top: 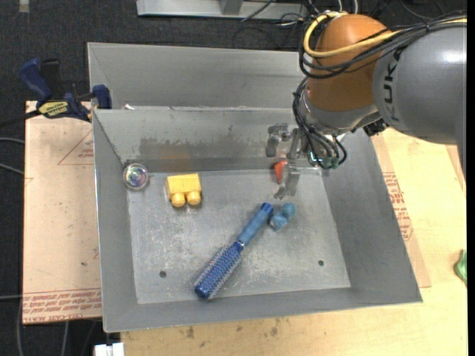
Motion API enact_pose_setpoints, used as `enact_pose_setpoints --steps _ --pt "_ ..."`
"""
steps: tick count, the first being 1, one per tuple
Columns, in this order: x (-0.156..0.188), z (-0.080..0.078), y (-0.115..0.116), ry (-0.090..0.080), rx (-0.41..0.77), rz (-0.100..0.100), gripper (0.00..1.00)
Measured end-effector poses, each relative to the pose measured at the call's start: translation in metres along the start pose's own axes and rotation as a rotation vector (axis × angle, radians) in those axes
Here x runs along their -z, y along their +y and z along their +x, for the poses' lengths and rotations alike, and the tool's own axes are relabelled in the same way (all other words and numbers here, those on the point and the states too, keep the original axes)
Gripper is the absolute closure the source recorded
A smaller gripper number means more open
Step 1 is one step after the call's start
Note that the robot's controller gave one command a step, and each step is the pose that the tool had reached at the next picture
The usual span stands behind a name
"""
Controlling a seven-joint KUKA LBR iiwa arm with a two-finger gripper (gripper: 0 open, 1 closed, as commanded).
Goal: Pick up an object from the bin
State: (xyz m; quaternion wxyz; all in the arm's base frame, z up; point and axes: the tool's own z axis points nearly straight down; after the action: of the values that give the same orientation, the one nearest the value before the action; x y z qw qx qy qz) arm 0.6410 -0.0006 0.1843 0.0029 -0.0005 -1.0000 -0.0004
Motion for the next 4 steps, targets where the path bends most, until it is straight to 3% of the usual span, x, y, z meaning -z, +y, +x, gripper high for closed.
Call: enact_pose_setpoints --steps 1,2,3,4 --pt "-0.118 0.02 -0.016 -0.001 0.198 0.0 0.0" --pt "-0.114 0.017 -0.016 -0.01 0.197 0.001 1.0" --pt "0.065 -0.014 0.026 -0.02 0.083 -0.001 1.0" --pt "0.059 -0.012 0.025 -0.01 0.082 0.0 0.0"
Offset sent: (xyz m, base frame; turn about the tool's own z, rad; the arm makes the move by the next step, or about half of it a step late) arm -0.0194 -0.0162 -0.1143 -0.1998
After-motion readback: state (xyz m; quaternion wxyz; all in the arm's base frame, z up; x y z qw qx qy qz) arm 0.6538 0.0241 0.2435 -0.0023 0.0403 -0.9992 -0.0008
